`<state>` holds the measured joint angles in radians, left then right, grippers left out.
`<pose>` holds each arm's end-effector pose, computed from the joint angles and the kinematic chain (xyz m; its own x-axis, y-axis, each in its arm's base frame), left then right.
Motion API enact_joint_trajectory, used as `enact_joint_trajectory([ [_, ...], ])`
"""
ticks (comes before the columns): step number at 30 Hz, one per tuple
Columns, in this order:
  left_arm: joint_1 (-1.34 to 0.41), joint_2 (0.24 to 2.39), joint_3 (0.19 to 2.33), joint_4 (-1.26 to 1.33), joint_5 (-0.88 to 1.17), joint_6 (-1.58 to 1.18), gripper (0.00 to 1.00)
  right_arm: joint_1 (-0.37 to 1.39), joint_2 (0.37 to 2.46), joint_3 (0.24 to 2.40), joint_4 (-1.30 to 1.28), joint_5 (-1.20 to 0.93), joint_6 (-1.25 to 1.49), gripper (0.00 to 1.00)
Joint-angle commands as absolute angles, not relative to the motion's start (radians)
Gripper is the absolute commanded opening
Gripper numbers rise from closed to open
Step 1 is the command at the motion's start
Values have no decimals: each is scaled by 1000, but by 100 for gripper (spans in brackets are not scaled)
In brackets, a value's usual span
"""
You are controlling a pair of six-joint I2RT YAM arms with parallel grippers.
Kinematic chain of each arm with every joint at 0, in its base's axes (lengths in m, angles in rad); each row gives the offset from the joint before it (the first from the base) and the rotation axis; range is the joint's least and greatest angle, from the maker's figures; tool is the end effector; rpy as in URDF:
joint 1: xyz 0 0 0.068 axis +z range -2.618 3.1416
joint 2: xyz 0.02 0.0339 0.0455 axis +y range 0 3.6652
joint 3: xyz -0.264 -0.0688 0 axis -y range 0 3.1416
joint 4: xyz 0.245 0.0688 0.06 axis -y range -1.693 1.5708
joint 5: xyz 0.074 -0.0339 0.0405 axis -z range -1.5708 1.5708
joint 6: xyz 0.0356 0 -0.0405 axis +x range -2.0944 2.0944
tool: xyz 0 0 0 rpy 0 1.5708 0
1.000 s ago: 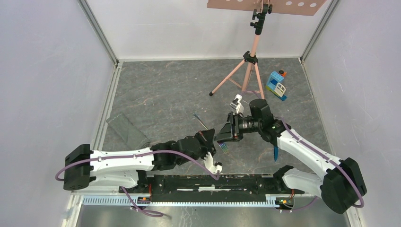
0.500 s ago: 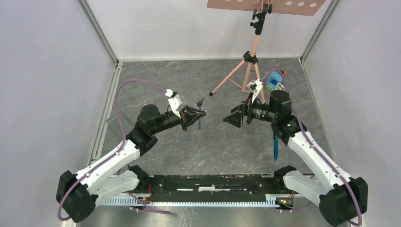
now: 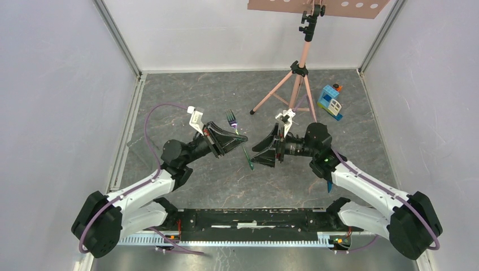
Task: Fold the napkin into a case and place the utensils inside
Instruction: Pass from the left arm to the right
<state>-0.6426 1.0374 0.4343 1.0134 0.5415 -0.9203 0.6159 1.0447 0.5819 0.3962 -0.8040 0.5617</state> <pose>0.1630 -0.1450 0.2930 -0.5164 -0.4653 -0.7189 0.7942 0.0537 -0.6052 0.1745 0.1549 0.2795 -0.5719 0.0480 -0.8189 -0.8067 0.1485 0.5720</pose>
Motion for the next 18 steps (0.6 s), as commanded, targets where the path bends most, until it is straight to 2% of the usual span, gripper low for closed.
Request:
enact_joint_trajectory([
  [1,-637,1009,416,1125,503,-1019,2,649,1079,582,585,-816,661,68],
  [4,-637,998,401,1124,484,-1017,2,681,1106,586,669,-819,717,64],
  [8,-637,994,399,1112,477,-1016,2,727,1140,603,699,-803,731,51],
  [10,-637,993,402,1091,462,-1032,2,746,1154,610,708,-788,726,34],
  [12,-635,988,423,1004,450,-1049,2,754,1161,617,684,-761,701,3],
  [13,-635,980,435,961,439,-1062,2,757,1162,624,660,-743,681,1],
  [14,-632,967,451,879,427,-1076,10,756,1159,631,617,-718,647,1],
  [15,-627,947,472,789,408,-1084,27,755,1154,640,566,-679,601,0],
  [17,-623,878,522,523,322,-1077,72,759,1141,663,430,-598,510,0],
  [18,-623,845,546,379,273,-1071,80,763,1137,678,355,-539,460,0],
])
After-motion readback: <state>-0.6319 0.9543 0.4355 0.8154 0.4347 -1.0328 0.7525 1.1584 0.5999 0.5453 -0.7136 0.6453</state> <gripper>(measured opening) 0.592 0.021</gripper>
